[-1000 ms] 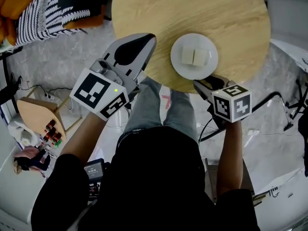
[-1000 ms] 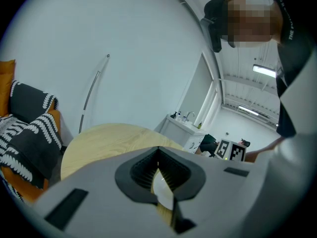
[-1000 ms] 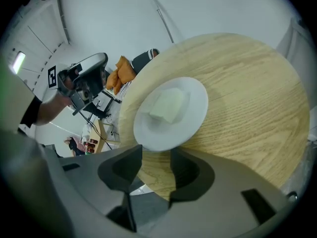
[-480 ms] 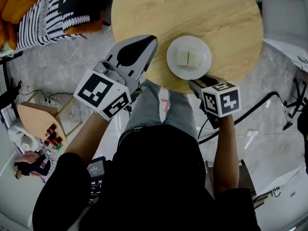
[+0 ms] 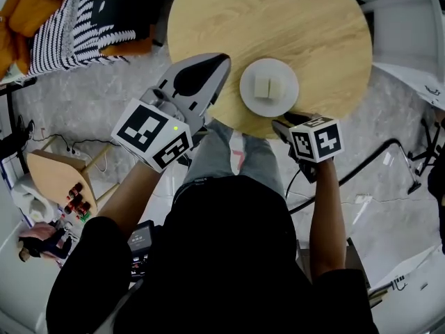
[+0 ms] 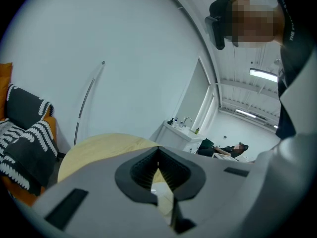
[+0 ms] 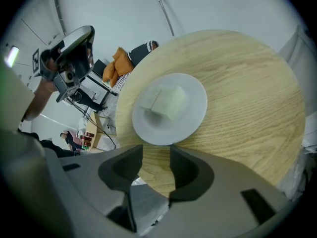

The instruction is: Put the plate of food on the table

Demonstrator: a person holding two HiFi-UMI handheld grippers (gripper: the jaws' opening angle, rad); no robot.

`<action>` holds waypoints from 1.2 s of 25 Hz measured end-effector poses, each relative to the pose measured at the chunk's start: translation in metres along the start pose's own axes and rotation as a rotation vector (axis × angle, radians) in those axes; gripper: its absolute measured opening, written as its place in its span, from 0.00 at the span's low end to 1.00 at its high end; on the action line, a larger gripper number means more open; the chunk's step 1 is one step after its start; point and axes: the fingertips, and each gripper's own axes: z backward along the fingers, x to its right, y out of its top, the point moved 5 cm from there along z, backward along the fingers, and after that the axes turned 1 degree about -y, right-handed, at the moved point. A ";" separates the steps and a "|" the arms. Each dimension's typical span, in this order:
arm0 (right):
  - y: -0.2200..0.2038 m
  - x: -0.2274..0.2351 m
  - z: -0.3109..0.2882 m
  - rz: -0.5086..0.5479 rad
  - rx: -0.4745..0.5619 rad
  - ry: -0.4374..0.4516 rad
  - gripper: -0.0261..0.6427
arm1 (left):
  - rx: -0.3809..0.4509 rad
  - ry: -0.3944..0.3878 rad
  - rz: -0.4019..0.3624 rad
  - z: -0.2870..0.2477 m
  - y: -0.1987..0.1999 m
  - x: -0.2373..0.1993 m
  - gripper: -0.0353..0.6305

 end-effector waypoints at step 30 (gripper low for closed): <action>0.118 -0.071 0.251 0.225 1.042 -0.299 0.05 | 0.193 0.026 -0.224 0.045 0.120 0.043 0.06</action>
